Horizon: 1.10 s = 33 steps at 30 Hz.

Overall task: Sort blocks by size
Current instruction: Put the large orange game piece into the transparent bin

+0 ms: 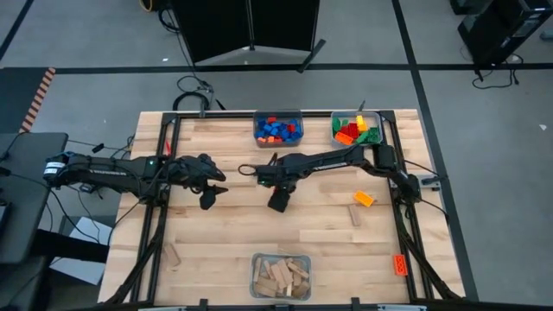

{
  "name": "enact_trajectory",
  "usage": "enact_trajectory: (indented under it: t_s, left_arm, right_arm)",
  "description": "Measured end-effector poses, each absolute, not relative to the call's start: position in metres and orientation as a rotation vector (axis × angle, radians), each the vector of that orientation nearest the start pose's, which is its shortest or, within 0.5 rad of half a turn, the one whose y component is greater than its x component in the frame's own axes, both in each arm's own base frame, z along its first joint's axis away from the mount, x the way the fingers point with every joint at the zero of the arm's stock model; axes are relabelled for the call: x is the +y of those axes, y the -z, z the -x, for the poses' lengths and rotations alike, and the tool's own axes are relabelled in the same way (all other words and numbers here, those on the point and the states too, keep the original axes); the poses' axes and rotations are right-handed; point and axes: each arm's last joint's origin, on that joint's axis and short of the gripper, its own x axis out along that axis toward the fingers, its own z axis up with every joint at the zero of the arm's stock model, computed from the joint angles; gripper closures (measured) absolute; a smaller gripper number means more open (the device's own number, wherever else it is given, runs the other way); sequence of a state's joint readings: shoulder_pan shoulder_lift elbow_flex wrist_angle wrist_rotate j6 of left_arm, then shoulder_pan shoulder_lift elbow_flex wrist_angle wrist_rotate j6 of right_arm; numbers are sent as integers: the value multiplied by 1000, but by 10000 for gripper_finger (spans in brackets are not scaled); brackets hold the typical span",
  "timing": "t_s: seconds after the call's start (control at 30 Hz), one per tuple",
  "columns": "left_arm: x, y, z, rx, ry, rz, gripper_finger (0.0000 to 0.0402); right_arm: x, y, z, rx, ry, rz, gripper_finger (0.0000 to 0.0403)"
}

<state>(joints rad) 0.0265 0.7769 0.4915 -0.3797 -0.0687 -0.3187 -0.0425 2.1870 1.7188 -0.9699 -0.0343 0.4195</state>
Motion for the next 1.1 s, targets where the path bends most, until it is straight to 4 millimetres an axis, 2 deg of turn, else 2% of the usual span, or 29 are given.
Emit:
enact_trajectory:
  t_s: [0.13,0.23,0.43,0.63,0.77,0.9,1.1]
  left_arm:
    - [7,-220,-162,608,-210,288,170]
    - [7,-222,-163,579,-225,282,170]
    - [9,-224,-164,553,-270,268,170]
    - [11,-226,-165,514,-329,250,170]
    - [12,-227,-166,492,-375,237,170]
    - [14,-229,-166,464,-427,224,170]
    - [14,-231,-166,445,-444,222,170]
  right_arm:
    - [-18,-198,-414,1375,383,-353,249]
    - [-22,-220,-392,1313,468,-340,249]
    - [-40,-252,-319,1187,697,-397,249]
    - [-69,-255,-242,1022,978,-611,249]
    - [-93,-251,-202,893,1197,-712,249]
    - [-118,-249,-177,861,1325,-766,242]
    - [-155,-241,-154,865,1489,-842,242]
